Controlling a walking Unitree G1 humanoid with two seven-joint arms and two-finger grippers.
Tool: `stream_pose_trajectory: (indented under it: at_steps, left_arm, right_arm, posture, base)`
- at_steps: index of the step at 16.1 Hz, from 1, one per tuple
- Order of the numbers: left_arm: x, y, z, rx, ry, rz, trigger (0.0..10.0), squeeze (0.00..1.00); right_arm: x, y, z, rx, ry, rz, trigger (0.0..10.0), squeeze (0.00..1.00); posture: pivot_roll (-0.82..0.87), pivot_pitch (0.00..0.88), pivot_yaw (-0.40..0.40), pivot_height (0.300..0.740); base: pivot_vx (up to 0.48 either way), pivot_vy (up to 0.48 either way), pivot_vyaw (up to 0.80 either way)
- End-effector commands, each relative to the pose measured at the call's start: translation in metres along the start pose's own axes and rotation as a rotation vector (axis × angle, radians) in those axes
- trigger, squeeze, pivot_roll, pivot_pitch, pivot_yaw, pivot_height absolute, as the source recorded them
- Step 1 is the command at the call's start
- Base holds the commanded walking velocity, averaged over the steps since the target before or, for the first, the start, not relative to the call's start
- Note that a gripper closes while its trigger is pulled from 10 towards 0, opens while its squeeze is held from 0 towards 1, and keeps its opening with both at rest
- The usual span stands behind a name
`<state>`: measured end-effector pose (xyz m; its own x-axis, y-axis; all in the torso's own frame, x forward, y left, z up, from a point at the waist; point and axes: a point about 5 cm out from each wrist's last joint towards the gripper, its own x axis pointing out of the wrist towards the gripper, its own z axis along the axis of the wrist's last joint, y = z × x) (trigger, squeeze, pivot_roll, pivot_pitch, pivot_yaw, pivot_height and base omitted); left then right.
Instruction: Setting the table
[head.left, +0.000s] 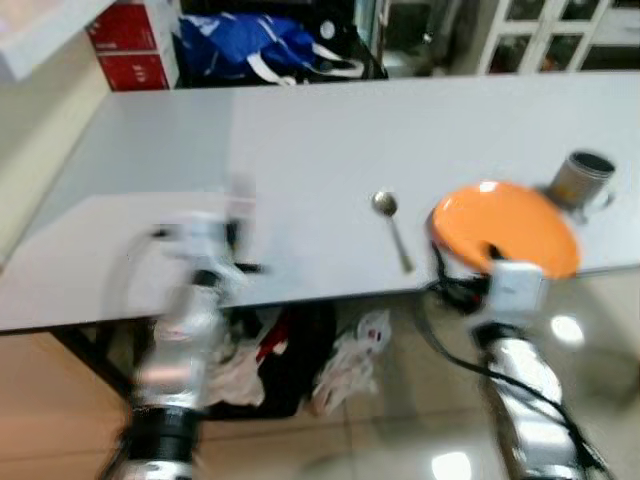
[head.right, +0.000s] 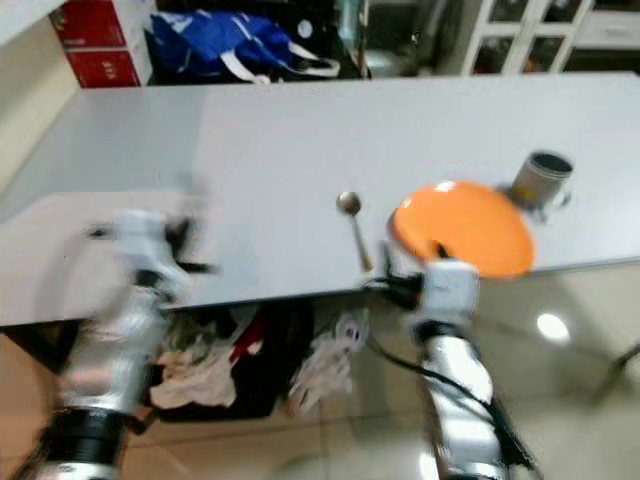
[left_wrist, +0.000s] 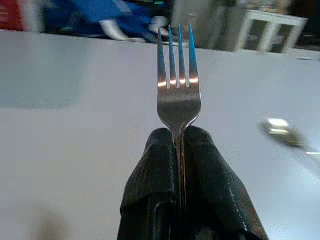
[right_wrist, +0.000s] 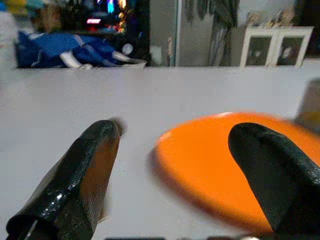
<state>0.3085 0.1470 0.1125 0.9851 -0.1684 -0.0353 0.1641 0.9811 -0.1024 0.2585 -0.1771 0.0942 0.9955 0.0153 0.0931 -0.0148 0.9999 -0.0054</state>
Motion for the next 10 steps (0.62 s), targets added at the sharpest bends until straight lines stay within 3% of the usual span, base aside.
stream_pose_trajectory:
  at_steps: [1,8,10]
  left_arm:
    - [0.0001,0.0101,0.0085,0.037,-0.019,0.023,0.0,0.0]
    - [0.0033,0.0076,0.013,0.037,-0.033,0.034,0.0,0.0]
    - [0.0056,0.01,0.0148,0.017,-0.039,0.052,0.0,0.0]
  right_arm:
    - [0.0035,0.0083,0.0043,0.023,-0.017,0.016,10.0,0.0]
    - [0.0006,0.0099,0.003,0.001,-0.01,0.039,10.0,0.0]
    - [0.0003,0.0106,0.0028,-0.001,-0.007,0.043,10.0,0.0]
  posture:
    - [0.01,0.0,0.024,0.74]
    - [0.0,0.0,0.02,0.74]
    - [-0.01,0.0,0.019,0.74]
  base:
    - [0.259,-0.401,0.0]
    - [0.257,-0.403,0.0]
    - [0.172,-0.165,0.0]
